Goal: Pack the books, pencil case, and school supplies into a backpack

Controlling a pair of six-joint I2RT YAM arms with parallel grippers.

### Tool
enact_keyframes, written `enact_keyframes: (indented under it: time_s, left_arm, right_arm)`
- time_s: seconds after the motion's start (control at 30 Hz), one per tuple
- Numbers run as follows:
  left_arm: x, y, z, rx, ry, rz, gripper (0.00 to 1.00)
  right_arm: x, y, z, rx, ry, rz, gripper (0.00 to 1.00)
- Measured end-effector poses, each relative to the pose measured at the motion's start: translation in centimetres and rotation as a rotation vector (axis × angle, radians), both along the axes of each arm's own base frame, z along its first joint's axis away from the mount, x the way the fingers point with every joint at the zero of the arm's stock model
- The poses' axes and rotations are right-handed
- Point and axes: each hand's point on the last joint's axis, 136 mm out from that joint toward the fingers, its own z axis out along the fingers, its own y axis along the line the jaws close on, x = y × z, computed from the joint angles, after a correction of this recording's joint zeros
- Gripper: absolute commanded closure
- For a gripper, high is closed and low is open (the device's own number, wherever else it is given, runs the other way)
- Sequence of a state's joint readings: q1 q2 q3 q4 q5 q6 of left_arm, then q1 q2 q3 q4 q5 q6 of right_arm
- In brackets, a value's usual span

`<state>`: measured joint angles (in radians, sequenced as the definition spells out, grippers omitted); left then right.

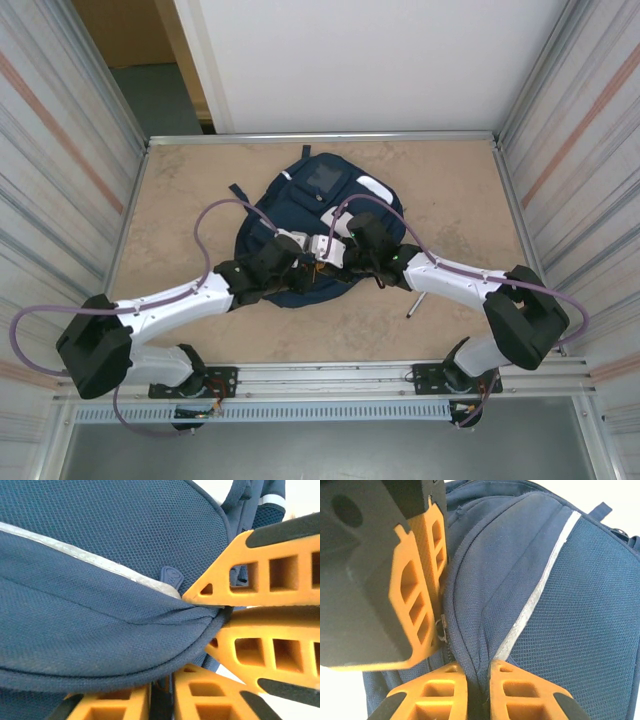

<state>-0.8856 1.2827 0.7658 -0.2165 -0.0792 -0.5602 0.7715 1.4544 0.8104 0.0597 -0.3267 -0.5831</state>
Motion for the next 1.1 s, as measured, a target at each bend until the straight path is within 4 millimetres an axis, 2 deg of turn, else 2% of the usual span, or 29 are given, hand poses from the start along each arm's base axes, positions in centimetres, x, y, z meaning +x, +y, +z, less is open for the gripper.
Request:
enact_keyframes:
  time_s: [0.17,0.47,0.53,0.7,0.73,0.77,0.8,0.83,0.97,1.03,1.1]
  left_arm:
    - [-0.1,0.4,0.4,0.017,-0.021,-0.015,1.00]
    - [0.7,1.6,0.7,0.029,-0.035,-0.005,1.00]
    - [1.5,2.8,0.8,0.020,-0.025,0.024,1.00]
    - [4.9,8.6,0.6,-0.009,0.007,0.189,1.00]
    - [5.1,9.2,0.5,-0.019,0.012,0.200,1.00]
    - [5.0,9.4,0.4,-0.033,0.018,0.199,1.00]
    - [4.9,9.3,0.4,-0.043,0.018,0.187,1.00]
    - [4.8,9.2,0.5,-0.058,0.018,0.177,1.00]
    - [4.1,8.3,0.4,-0.087,0.024,0.137,1.00]
    - [3.6,7.1,0.6,-0.095,0.018,0.099,1.00]
    - [2.3,5.2,0.8,-0.104,0.016,0.034,1.00]
  right_arm:
    - [0.1,0.0,0.1,0.001,-0.006,-0.003,0.99]
    - [0.3,0.0,0.3,-0.003,-0.037,0.007,1.00]
    - [0.3,-0.1,0.5,-0.012,-0.060,0.014,1.00]
    - [0.5,-0.4,0.7,-0.042,-0.115,0.031,1.00]
    - [0.5,-0.4,0.8,-0.044,-0.121,0.035,1.00]
    - [0.5,-0.4,0.8,-0.047,-0.127,0.038,0.91]
    - [0.5,-0.4,0.8,-0.050,-0.128,0.041,0.74]
    - [0.4,-0.4,0.7,-0.053,-0.123,0.041,0.69]
    - [-0.9,-0.4,0.5,-0.031,-0.025,0.067,0.57]
    - [-1.4,0.2,1.2,0.011,0.036,0.072,0.51]
    - [-1.6,1.0,2.4,0.059,0.068,0.065,0.50]
